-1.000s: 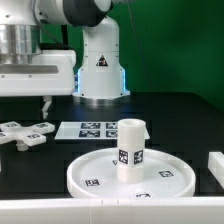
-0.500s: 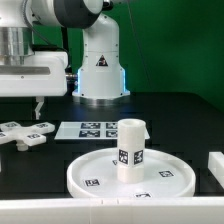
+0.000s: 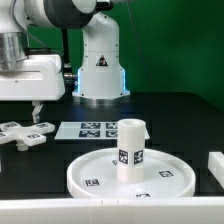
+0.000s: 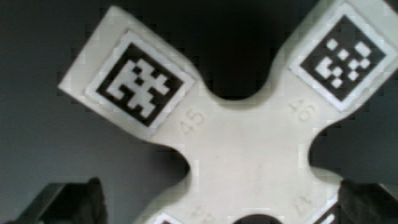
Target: Assemble round table
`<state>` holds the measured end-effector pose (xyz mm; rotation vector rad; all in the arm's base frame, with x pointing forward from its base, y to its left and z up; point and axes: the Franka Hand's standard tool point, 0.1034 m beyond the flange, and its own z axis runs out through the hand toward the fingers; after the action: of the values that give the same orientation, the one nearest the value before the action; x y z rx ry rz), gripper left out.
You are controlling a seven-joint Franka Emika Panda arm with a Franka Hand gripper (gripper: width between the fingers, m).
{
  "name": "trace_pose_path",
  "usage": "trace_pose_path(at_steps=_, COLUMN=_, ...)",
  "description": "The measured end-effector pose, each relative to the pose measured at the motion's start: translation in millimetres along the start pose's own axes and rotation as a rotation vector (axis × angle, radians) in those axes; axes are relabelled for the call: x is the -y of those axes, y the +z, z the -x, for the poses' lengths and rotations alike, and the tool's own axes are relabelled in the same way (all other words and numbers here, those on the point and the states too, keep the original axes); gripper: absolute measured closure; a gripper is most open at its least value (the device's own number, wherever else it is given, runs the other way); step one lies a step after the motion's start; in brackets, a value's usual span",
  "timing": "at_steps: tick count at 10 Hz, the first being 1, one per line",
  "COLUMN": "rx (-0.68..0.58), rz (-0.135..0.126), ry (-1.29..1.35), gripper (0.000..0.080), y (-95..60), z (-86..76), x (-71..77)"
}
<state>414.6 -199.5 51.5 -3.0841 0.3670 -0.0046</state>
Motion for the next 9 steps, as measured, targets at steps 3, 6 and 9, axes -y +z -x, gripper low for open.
trace_pose_path(at_steps=3, rx=-0.019, rz=0.012, ry=-0.047, gripper=0.0150, y=-0.1, z=-7.4, x=0.5)
trace_pose_path(at_steps=6, rx=-0.032, rz=0.025, ry=-0.069, gripper=0.0150, y=2.2, z=-13.6, x=11.2)
trace_pose_path(at_steps=9, rx=-0.028, rz=0.035, ry=-0.072, gripper=0.0150, y=12.7, z=-6.8, x=17.0)
